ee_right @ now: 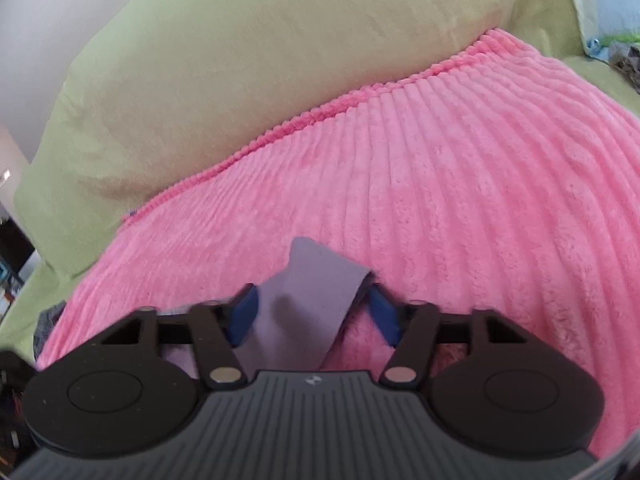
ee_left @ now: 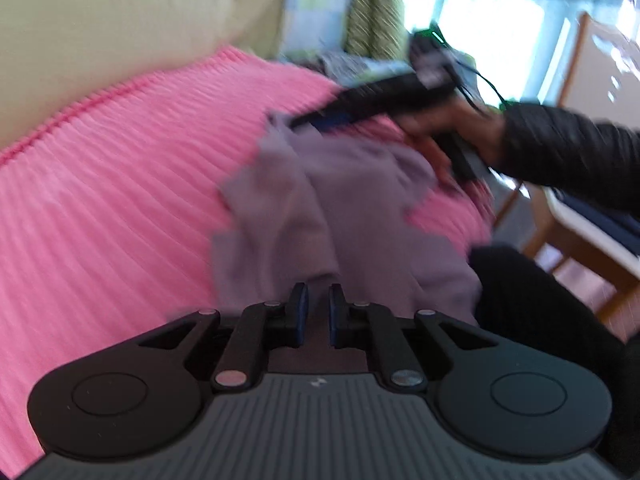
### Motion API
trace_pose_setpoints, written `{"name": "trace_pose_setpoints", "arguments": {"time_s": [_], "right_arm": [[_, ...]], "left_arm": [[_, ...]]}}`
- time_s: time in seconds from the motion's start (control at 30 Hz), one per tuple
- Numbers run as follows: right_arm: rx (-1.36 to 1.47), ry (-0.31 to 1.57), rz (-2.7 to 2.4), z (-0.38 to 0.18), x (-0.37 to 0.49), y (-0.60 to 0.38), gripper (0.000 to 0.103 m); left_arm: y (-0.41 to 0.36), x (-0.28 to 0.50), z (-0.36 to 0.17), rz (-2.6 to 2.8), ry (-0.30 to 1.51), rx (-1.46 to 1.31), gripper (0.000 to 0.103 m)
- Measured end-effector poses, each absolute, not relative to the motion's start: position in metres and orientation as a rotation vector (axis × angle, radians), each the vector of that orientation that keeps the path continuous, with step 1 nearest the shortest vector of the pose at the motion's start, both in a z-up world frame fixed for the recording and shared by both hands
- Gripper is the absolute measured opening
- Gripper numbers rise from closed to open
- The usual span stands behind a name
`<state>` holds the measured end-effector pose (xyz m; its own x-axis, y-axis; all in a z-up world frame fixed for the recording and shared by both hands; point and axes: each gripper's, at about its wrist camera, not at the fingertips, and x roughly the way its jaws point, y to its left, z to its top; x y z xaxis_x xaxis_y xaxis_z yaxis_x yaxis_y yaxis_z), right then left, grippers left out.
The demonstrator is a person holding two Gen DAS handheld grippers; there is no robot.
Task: Fold clothes
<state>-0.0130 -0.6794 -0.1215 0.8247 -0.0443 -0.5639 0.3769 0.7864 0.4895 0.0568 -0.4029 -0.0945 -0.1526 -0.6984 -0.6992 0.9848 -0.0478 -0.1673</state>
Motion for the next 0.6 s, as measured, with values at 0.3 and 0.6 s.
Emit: {"name": "trace_pose_setpoints", "arguments": {"time_s": [0.3,0.6], "right_arm": [[0.589,0.555,-0.296,-0.113,-0.034,-0.679,0.004],[0.6,0.531,-0.375,-0.119,-0.057,-0.684,0.003]], "left_arm": [[-0.397,0.108,-0.079,-1.398,0.716,0.277,0.051],[-0.399,0.157,-0.087,-1.319,0.806,0.048,0.058]]}}
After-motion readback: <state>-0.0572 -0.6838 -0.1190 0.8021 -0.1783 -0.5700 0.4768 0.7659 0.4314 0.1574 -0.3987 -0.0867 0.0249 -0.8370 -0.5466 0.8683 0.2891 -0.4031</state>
